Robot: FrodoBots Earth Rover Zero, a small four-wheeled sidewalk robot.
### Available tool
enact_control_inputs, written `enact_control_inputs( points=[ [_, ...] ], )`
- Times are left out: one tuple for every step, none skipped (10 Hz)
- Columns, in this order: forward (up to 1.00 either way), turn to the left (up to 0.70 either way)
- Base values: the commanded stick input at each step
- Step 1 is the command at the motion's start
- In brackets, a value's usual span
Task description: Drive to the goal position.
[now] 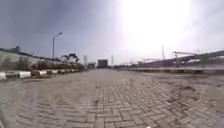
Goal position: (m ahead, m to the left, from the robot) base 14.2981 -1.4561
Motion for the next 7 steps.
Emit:
enact_control_inputs(
  points=[
    [1.00,0.00],
    [1.00,0.00],
    [1.00,0.00],
    [1.00,0.00],
    [1.00,0.00],
    [1.00,0.00],
    [1.00,0.00]
  ],
)
